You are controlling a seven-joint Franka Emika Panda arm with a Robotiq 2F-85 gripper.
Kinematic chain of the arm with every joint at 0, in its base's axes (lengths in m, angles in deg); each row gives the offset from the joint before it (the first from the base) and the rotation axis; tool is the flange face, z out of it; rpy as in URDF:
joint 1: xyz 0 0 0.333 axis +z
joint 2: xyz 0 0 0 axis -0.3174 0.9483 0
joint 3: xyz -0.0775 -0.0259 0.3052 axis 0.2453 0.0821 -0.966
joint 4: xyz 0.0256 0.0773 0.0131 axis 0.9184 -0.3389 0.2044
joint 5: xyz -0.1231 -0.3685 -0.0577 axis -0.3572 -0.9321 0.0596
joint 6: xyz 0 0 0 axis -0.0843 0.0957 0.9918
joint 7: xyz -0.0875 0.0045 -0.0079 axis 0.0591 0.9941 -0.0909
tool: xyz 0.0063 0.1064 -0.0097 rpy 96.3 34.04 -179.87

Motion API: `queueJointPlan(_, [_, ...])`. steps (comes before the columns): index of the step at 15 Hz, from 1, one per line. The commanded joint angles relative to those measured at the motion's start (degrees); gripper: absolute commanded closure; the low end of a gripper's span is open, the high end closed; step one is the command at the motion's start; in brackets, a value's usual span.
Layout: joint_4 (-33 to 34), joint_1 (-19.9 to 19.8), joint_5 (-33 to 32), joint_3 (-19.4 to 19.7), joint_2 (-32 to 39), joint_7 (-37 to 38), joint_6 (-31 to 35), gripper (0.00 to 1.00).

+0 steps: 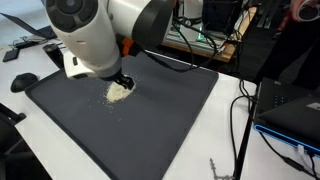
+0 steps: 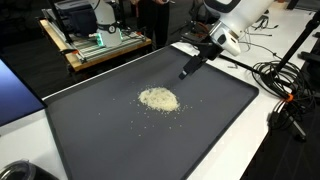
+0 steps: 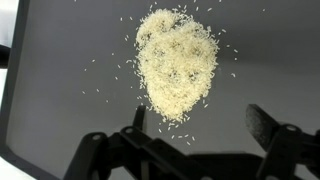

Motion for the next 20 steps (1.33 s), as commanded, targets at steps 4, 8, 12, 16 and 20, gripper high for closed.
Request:
queueJointPlan(4, [12.1, -5.0, 7.6, -1.8, 6.4, -12.8, -6.1, 0.00])
queueJointPlan(8, [15.9, -7.6, 11.4, -3.1, 8.6, -18.8, -7.7, 0.00])
queueJointPlan(12, [18.5, -10.6, 15.4, -4.3, 9.9, -23.1, -7.8, 0.00])
queueJointPlan(16, [18.2, -14.6, 18.5, -5.8, 9.6, -27.1, -7.1, 0.00])
queueJointPlan(20, [17.4, -18.6, 21.5, -7.6, 9.2, -31.6, -5.4, 0.00])
